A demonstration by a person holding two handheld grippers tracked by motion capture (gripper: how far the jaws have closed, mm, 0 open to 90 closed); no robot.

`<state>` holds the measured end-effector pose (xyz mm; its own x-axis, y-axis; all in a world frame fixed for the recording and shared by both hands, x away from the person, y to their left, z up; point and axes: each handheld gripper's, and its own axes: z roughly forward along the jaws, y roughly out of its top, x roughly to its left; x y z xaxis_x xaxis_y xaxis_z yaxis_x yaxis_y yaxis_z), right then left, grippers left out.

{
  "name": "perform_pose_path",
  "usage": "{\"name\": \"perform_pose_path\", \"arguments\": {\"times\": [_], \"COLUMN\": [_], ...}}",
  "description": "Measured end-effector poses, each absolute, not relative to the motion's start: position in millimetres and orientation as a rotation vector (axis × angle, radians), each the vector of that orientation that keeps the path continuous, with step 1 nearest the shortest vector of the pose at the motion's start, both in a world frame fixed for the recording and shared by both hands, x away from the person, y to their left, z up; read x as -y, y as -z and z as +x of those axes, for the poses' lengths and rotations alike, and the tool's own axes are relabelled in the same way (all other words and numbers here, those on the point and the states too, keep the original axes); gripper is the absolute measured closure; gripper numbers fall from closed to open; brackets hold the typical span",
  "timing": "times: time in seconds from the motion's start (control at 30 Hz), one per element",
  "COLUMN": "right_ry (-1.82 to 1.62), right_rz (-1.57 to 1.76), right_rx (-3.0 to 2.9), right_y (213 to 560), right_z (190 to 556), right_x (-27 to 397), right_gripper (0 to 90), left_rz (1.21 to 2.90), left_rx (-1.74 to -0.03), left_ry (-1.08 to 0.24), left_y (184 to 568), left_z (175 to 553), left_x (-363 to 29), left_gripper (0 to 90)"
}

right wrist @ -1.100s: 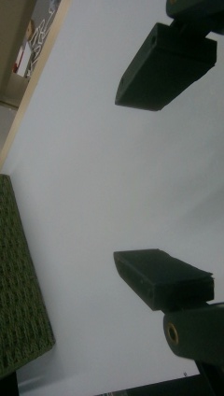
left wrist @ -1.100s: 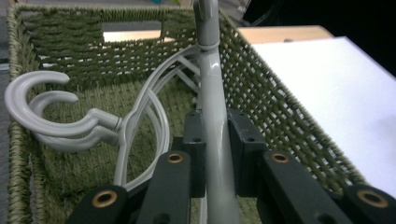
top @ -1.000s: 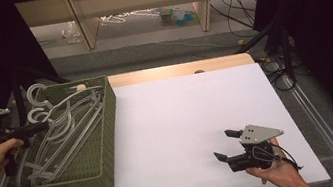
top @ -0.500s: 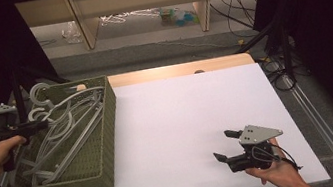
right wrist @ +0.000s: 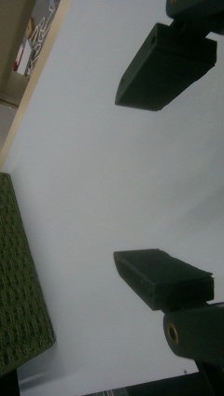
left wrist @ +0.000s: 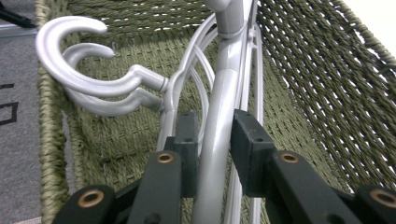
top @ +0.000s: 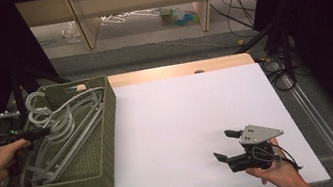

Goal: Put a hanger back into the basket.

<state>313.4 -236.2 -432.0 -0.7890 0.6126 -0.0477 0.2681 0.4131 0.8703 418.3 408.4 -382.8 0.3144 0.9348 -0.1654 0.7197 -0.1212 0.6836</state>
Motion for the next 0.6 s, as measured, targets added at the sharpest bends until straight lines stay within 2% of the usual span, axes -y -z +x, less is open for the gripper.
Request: {"name": "perform_pose_path", "arguments": {"times": [0.23,0.33,0.47,0.6], "right_ry": [-1.328,-1.328,-1.328,-1.328], "right_rz": [0.758,0.756,0.755,0.759], "right_rx": [-2.312,-2.314,-2.312,-2.311], "right_y": [432,432,433,432], "right_z": [313,313,314,313], "right_x": [237,237,236,236], "right_gripper": [21.7,21.6,21.6,21.6], "left_rz": [1.83,1.781,1.828,1.784], "left_rx": [-1.575,-1.59,-1.547,-1.495], "left_ry": [-0.49,-0.47,-0.484,-0.509], "left_y": [392,394,388,378], "left_z": [415,411,405,395], "left_x": [-412,-414,-410,-401], "left_gripper": [67.9,67.8,66.4,62.7]}}
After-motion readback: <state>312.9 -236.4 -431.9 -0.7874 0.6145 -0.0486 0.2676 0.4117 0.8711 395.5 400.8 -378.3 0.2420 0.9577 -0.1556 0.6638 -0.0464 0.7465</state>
